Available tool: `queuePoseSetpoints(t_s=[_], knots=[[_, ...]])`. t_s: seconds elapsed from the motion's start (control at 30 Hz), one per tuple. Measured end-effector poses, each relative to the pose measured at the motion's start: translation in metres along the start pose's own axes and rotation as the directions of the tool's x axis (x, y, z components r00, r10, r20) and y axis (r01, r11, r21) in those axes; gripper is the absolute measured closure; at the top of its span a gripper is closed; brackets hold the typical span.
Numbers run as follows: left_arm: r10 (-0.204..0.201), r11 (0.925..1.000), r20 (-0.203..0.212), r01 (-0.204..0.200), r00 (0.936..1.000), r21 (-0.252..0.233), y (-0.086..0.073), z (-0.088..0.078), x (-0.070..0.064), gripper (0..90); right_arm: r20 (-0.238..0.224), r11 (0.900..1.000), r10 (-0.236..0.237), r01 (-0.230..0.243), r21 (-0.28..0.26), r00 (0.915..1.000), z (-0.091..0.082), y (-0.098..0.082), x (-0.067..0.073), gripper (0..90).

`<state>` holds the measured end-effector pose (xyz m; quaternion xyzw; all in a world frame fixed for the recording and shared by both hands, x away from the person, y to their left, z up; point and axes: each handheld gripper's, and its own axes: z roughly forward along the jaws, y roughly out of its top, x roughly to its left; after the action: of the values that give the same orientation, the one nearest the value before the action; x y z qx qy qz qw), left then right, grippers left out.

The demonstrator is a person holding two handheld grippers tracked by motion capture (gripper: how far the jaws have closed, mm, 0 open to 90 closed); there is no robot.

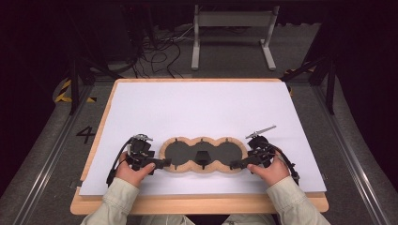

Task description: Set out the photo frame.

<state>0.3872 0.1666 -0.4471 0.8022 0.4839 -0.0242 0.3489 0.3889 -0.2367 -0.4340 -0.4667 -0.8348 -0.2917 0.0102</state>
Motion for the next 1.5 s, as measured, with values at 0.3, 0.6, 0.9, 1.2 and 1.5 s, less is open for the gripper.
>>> queuePoseSetpoints(t_s=[0.3, 0.6, 0.9, 1.2, 1.5], knots=[[0.007, 0.9996, 0.058, -0.008, 0.9983, 0.026, 0.005, 0.013, -0.013, 12.8, 0.006, 1.0, 0.003, -0.003, 0.003, 1.0, 0.001, 0.0, 0.002, 12.4], [-0.029, 0.9993, 0.049, 0.028, 0.9984, 0.023, 0.007, 0.013, -0.015, 13.1, -0.002, 0.999, 0.036, -0.036, 0.015, 0.9994, 0.0, 0.001, 0.001, 14.2], [-0.024, 0.9995, 0.034, 0.024, 0.9991, 0.02, 0.006, 0.014, -0.017, 13.9, -0.007, 0.998, 0.061, -0.061, 0.029, 0.9981, -0.002, -0.001, 0.001, 14.9], [-0.024, 0.9996, 0.039, 0.024, 0.9989, 0.018, 0.006, 0.014, -0.016, 13.7, -0.039, 0.993, 0.106, -0.104, 0.052, 0.9936, -0.007, -0.003, -0.003, 19.9], [-0.02, 0.9997, 0.023, 0.02, 0.9995, 0.014, 0.006, 0.014, -0.016, 14.9, -0.003, 0.994, 0.094, -0.093, 0.06, 0.9956, -0.005, -0.003, 0.004, 21.4]])
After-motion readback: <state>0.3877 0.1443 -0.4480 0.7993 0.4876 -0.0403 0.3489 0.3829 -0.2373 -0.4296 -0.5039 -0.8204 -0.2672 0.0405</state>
